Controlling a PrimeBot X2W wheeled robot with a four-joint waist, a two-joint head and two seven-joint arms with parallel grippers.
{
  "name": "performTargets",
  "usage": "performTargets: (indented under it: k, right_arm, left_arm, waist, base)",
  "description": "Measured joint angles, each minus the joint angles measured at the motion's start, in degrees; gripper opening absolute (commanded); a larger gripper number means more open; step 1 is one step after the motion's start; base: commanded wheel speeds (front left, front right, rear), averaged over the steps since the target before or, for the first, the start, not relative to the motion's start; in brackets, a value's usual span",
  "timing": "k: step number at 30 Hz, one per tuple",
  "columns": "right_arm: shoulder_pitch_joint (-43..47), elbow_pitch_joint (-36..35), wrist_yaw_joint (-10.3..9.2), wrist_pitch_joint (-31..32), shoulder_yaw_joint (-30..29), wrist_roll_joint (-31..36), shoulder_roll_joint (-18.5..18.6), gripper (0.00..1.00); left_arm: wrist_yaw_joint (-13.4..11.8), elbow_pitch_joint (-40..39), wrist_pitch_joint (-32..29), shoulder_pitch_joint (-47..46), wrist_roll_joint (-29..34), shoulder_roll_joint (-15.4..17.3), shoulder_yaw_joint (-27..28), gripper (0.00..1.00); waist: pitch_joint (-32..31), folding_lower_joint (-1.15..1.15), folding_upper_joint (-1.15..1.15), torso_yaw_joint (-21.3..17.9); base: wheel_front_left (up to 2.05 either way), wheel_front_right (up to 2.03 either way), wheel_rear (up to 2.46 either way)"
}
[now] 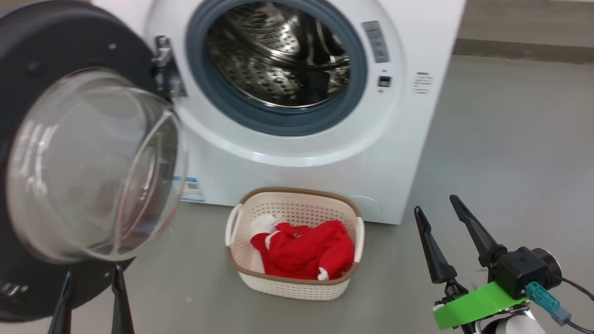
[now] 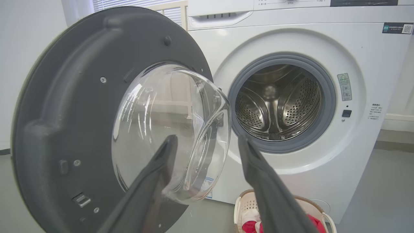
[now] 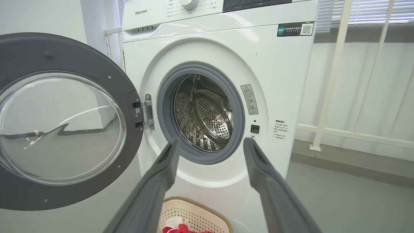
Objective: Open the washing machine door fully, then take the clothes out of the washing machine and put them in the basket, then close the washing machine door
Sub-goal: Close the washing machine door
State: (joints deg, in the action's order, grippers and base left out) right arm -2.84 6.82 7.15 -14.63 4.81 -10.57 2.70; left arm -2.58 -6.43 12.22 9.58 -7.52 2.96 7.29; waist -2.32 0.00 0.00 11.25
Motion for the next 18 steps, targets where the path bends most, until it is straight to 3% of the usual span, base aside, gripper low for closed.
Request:
performTargets:
  k: [18]
  right_arm:
    - [0.3, -2.1, 0.00, 0.0, 2.5, -1.5, 0.0, 1.00]
  left_arm:
    - [-1.5, -2.6, -4.4, 1.1, 0.4, 1.3, 0.1, 1.00]
  waist:
    - [-0.7, 0.00, 0.00, 12.4]
  base:
    - [0.00, 0.00, 0.00]
